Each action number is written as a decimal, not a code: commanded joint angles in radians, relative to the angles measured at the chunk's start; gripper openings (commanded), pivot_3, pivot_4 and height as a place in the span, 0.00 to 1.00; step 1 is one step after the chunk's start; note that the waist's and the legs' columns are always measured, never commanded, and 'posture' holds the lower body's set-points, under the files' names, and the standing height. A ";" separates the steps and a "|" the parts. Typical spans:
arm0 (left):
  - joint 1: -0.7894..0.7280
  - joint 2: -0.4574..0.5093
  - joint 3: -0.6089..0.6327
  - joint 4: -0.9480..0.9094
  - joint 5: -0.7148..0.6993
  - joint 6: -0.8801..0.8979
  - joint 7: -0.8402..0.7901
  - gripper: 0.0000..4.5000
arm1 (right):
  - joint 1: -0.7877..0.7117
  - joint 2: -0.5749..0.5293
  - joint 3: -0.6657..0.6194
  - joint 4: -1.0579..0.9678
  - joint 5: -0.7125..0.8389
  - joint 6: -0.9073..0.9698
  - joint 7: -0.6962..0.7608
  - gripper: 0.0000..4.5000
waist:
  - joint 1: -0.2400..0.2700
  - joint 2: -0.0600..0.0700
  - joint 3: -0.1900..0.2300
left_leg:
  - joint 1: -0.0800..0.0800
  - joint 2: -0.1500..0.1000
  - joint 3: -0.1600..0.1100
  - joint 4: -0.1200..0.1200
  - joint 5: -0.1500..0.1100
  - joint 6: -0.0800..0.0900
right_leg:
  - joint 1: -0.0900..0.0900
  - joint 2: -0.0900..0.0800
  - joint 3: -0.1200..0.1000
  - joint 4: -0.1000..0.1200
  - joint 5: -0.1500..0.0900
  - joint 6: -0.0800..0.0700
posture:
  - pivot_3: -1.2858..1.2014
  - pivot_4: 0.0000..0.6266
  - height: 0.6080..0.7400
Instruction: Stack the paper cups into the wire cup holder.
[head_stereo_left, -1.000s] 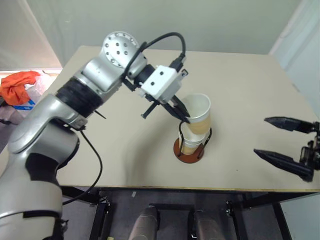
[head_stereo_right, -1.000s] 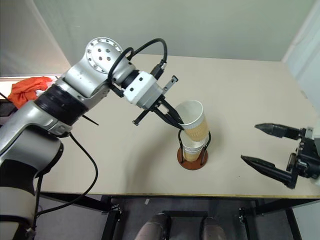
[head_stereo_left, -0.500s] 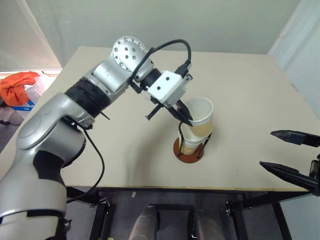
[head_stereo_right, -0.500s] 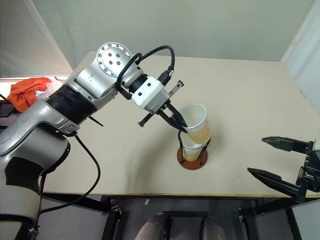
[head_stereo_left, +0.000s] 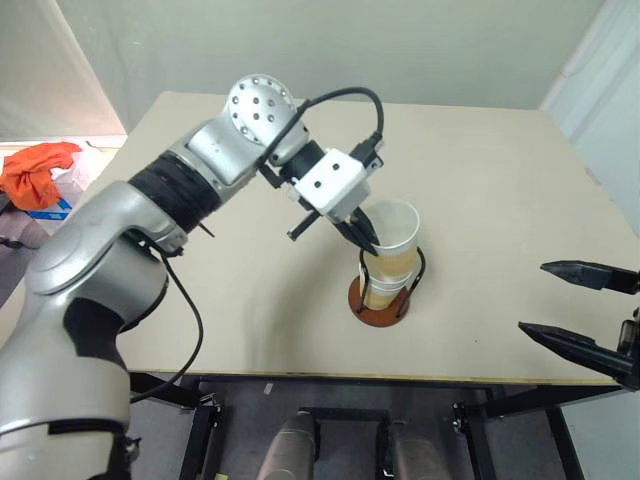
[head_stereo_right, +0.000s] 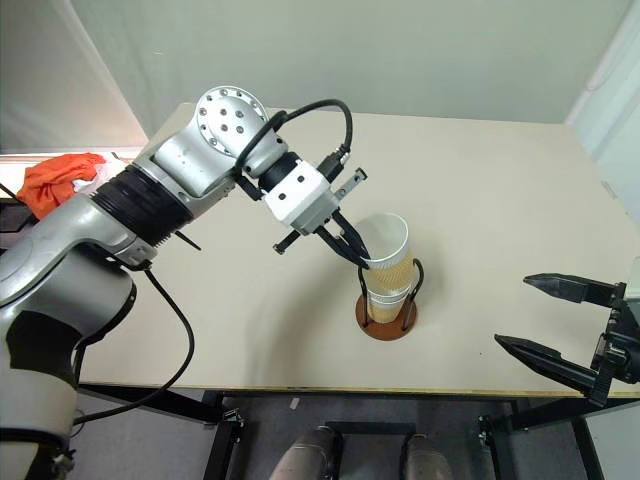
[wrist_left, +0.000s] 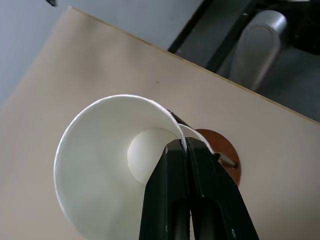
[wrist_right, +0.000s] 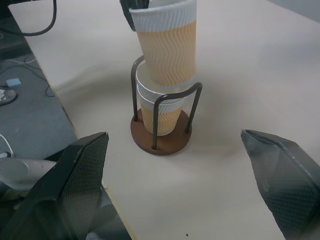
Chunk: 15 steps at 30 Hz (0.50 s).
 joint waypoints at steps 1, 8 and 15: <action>-0.032 -0.012 0.020 0.026 0.019 -0.019 -0.037 0.01 | 0.003 -0.010 -0.011 -0.010 -0.012 -0.013 -0.005 1.00 | 0.000 0.000 0.000 | 0.000 0.000 0.000 0.000 0.000 0.000 | 0.000 0.000 0.000 0.000 0.000 0.000 | 0.52 0.24 1.00; -0.032 -0.022 0.022 0.037 0.048 0.001 -0.037 0.45 | -0.001 -0.006 0.015 0.000 -0.035 -0.029 -0.003 1.00 | 0.000 0.000 0.000 | 0.000 0.000 0.000 0.001 0.000 0.000 | 0.000 0.000 0.000 0.000 0.000 0.000 | 0.52 0.24 1.00; -0.008 -0.030 0.117 0.099 0.140 -0.011 -0.037 0.78 | -0.080 -0.043 0.126 0.063 -0.069 -0.069 0.012 1.00 | 0.000 0.000 0.000 | 0.000 0.000 0.000 0.003 0.000 0.001 | 0.001 0.000 0.000 0.000 0.000 0.000 | 0.52 0.24 1.00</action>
